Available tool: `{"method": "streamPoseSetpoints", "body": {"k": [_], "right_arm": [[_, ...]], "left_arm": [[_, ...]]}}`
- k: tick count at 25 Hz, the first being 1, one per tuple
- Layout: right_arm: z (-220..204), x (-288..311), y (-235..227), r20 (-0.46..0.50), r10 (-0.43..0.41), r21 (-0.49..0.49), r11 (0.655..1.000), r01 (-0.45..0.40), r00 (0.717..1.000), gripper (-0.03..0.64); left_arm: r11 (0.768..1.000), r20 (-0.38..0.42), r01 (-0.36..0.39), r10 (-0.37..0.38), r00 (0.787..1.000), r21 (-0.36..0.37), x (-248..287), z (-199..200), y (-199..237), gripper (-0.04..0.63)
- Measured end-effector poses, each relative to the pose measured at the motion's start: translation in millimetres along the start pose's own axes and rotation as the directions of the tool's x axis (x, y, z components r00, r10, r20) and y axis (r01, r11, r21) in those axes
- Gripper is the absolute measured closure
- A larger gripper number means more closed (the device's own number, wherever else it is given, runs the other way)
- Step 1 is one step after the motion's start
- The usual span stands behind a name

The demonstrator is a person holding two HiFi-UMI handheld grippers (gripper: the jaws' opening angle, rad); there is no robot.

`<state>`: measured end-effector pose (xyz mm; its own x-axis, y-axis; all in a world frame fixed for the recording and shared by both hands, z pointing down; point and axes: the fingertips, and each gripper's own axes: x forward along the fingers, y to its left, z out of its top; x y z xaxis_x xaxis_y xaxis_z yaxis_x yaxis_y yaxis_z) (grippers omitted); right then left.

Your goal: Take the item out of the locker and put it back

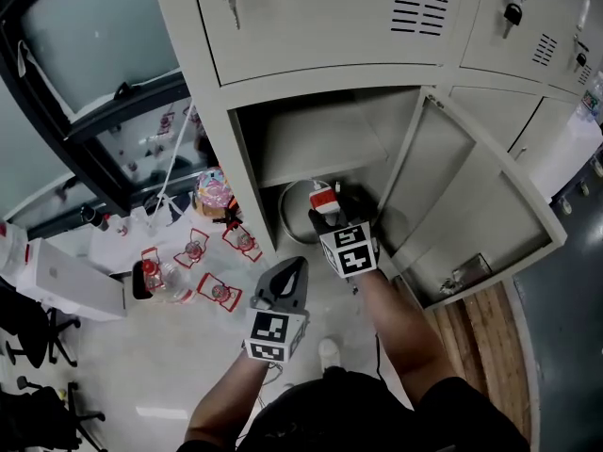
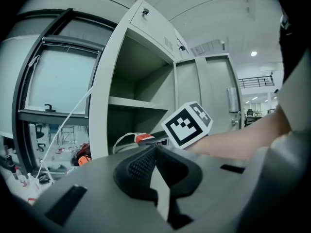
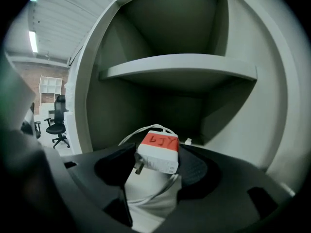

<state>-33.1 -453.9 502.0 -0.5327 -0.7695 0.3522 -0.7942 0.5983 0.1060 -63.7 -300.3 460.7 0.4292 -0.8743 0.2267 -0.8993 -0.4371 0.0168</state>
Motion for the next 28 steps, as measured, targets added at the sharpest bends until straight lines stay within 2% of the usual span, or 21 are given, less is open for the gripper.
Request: {"method": "streamPoseSetpoints", "body": {"k": [7,11,15,19,28], "right_arm": [[-14.1,24.7,-0.9,-0.07,0.012,-0.037,0.999,-0.014,0.997,0.347],[-23.3,34.5,0.2,-0.116,0.024,-0.027,0.999,-0.027,0.993,0.347],[-28.7,41.0,1.2,-0.146,0.027,-0.032,0.999,-0.032,0.989,0.347],[-34.4,45.4,1.3,-0.175,0.026,-0.038,0.999,-0.033,0.984,0.347],[-49.0,54.1,-1.1,-0.266,0.009,-0.068,0.997,-0.028,0.964,0.345]], "left_arm": [[1.0,0.031,-0.018,0.018,0.999,-0.004,9.5,2.9,6.3,0.592],[1.0,0.025,-0.027,0.027,0.999,-0.011,11.9,0.1,10.6,0.592],[1.0,-0.013,-0.026,0.026,1.0,-0.018,11.8,-9.1,12.1,0.592],[0.999,0.021,-0.038,0.038,0.999,-0.012,14.4,-1.1,16.1,0.592],[0.999,0.019,-0.034,0.034,0.999,-0.02,16.6,-3.2,17.1,0.592]]}}
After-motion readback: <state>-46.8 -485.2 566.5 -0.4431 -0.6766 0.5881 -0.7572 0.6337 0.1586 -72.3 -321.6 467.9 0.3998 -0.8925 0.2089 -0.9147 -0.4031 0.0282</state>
